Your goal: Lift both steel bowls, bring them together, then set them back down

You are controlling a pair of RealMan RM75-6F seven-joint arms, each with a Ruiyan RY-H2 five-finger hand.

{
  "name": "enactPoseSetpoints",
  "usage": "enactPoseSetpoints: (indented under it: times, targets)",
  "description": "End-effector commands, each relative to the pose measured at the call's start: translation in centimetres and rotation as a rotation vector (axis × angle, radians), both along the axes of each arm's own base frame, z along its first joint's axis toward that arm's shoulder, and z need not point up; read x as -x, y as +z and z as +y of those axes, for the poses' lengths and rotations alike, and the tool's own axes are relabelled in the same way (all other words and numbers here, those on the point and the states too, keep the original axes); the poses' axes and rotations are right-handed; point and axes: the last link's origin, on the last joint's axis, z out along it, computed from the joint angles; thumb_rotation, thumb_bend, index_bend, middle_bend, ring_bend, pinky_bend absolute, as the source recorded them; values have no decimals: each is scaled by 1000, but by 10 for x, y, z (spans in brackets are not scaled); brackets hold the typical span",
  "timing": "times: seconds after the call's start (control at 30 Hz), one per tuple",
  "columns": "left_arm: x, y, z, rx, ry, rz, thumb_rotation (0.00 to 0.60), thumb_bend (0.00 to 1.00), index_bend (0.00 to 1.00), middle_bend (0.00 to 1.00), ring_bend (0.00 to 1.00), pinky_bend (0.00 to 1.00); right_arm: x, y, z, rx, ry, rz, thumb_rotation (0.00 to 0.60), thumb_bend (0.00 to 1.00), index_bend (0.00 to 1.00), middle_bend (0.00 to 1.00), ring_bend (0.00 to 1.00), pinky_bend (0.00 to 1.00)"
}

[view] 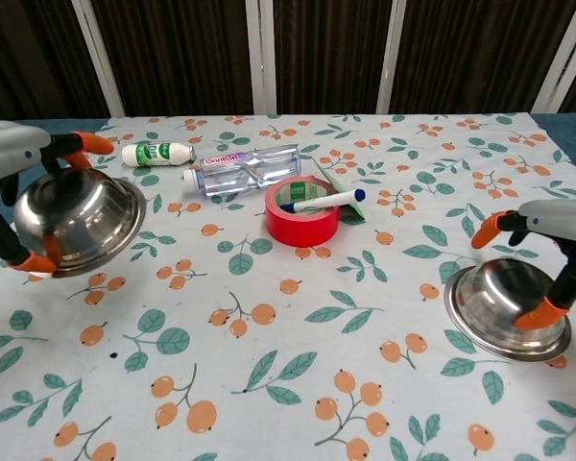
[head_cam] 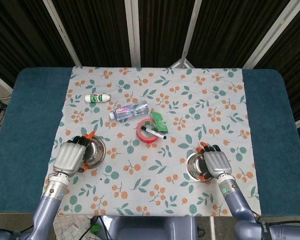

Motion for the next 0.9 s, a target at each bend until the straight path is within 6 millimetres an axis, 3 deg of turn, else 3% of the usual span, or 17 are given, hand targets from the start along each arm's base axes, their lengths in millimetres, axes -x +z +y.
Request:
enactPoseSetpoints:
  times: [0.03,0.47,0.9]
  targets:
    - [-1,11,-3,-20,-6,-14,600,0,98,221,227,448,2,1,0,-4,-7,3,600,65,206,95,159,89]
    - [-8,46,-11,-89,-53,-120,600,0,98,213,227,448,10,-5,0,-5,-20,11,600,66,215,96,224,89]
    - [-6,56,-13,-104,-69,-143,600,0,98,211,226,448,10,-15,1,-22,-17,16,600,66,214,99,242,89]
